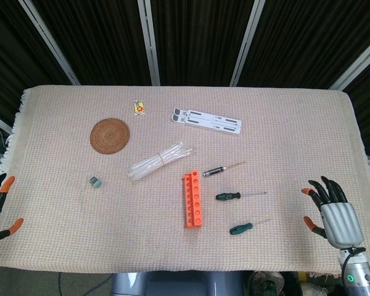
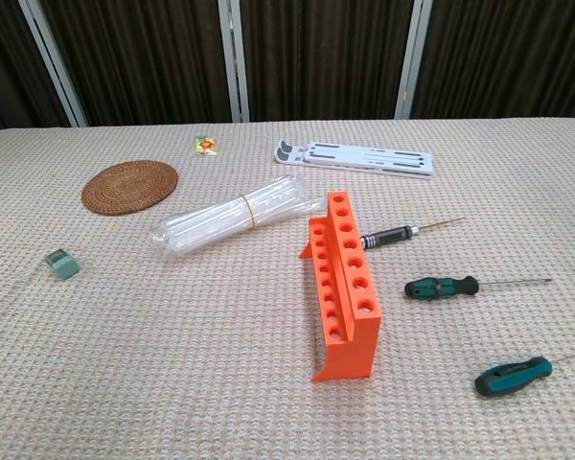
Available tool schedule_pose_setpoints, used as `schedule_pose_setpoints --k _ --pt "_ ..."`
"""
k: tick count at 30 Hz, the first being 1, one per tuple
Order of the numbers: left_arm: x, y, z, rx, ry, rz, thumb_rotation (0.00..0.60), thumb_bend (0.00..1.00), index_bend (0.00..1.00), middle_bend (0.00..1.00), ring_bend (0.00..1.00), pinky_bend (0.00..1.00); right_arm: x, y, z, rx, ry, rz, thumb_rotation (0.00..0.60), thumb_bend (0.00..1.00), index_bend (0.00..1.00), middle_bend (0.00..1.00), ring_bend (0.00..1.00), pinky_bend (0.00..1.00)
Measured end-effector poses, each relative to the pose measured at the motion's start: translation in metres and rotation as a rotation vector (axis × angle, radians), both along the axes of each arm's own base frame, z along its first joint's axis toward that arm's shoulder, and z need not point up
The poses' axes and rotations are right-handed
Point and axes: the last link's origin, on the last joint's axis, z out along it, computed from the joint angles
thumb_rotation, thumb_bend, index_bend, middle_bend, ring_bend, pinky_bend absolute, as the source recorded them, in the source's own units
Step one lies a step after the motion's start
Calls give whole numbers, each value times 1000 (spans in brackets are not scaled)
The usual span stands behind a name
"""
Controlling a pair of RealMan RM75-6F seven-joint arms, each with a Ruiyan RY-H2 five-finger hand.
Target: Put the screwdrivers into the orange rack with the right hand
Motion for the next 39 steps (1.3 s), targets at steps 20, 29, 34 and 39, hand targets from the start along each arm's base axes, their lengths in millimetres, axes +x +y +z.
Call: schedule_pose_setpoints --k 20,29,34,39 --pt "-4 3 6 11 2 2 600 199 0 0 0 0 66 -74 -60 279 225 110 600 264 359 149 0 115" --pt "-5 9 8 19 7 -2 600 199 0 0 0 0 86 -96 -95 341 281 82 600 221 375 150 0 111" --pt "-4 11 9 18 7 -8 600 197 0 0 0 0 99 -105 -113 361 309 76 600 228 384 150 0 80" --pt "-5 12 9 15 5 -2 600 199 0 0 0 0 109 -111 -127 383 310 76 600 230 402 150 0 64"
